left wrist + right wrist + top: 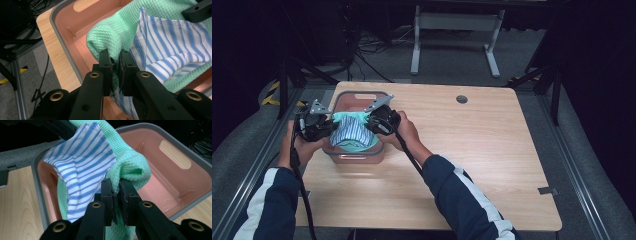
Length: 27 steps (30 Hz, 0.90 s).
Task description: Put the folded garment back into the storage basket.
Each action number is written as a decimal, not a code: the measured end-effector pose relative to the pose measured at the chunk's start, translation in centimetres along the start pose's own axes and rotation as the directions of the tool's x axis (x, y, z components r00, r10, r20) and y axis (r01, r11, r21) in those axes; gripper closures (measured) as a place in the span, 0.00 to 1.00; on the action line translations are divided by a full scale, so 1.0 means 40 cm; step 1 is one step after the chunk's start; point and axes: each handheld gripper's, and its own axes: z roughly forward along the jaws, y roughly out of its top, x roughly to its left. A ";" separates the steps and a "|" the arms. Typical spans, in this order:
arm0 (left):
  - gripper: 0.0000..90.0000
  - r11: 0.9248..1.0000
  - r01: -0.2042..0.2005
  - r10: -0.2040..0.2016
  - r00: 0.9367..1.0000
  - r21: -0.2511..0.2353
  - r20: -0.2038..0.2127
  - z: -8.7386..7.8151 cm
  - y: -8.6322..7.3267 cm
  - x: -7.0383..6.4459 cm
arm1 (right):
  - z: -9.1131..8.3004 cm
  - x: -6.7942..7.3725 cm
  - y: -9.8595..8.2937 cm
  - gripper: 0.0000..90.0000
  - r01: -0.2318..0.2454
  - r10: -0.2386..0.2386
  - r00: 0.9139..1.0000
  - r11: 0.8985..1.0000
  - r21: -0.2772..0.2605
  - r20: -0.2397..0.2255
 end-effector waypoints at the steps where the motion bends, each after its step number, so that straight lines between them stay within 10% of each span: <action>1: 0.91 1.000 0.009 -0.009 1.000 0.005 0.003 0.003 -0.002 -0.001 | 0.004 0.000 -0.001 0.91 -0.001 0.001 1.000 1.000 0.003 -0.001; 27: 0.81 0.999 0.002 -0.002 1.000 0.042 -0.007 0.040 -0.012 -0.006 | 0.045 -0.011 -0.031 0.86 -0.024 0.023 1.000 0.998 0.063 0.014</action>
